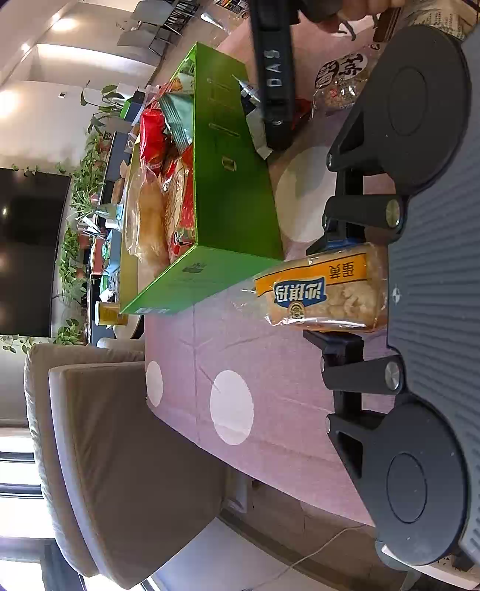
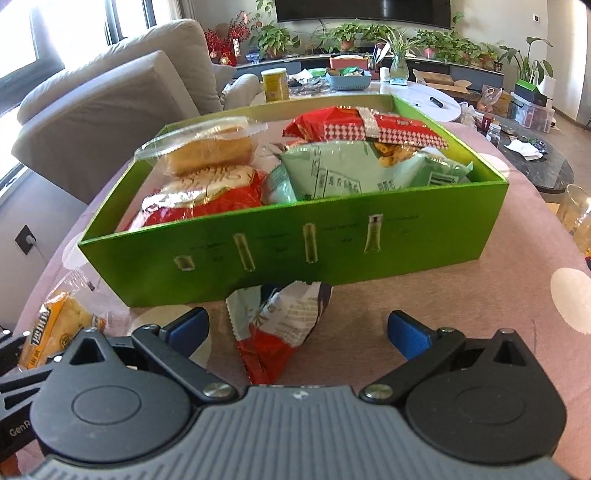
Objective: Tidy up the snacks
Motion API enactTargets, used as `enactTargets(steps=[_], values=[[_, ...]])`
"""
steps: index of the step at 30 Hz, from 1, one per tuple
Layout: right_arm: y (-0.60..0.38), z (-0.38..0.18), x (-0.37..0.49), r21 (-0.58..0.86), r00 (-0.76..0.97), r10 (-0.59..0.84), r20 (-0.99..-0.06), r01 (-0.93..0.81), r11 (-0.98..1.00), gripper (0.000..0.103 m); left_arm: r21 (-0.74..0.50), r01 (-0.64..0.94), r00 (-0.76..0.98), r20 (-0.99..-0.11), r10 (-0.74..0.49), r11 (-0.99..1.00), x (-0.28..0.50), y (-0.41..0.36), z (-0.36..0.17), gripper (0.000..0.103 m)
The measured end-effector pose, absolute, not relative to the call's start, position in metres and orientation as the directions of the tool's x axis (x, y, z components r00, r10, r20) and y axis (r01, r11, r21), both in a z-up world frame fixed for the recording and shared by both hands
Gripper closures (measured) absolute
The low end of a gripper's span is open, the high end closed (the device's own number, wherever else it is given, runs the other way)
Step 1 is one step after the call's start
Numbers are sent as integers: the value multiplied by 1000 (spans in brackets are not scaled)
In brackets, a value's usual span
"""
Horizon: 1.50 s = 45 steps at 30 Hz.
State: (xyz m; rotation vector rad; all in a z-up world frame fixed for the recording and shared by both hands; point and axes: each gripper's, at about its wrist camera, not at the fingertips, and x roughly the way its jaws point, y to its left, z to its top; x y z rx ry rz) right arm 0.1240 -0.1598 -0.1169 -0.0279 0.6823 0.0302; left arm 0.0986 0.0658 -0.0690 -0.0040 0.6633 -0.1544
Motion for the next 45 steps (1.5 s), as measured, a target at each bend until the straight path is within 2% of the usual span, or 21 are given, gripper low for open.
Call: enactTargets(steps=[4, 5, 8, 15, 30, 45], values=[[-159, -116, 119, -57, 793, 7, -609, -53, 997, 44, -53, 129, 776, -616, -134, 990, 100, 66, -68, 69], [-163, -114, 117, -35, 793, 24, -608, -57, 998, 48, -53, 127, 775, -618, -132, 991, 100, 67, -68, 69], [-176, -110, 114, 62, 788, 79, -611, -53, 997, 49, -62, 121, 772, -622, -133, 991, 97, 68, -66, 69], [-185, -100, 99, 93, 813, 93, -574, -48, 994, 49, -56, 107, 795, -595, -120, 993, 87, 67, -55, 69], [-193, -74, 75, 119, 869, 142, -474, -97, 988, 49, -44, 164, 832, -530, -162, 985, 69, 44, -20, 69], [-210, -56, 85, 101, 895, 155, -417, -123, 987, 49, -14, 220, 846, -496, -198, 975, 97, 17, 5, 69]])
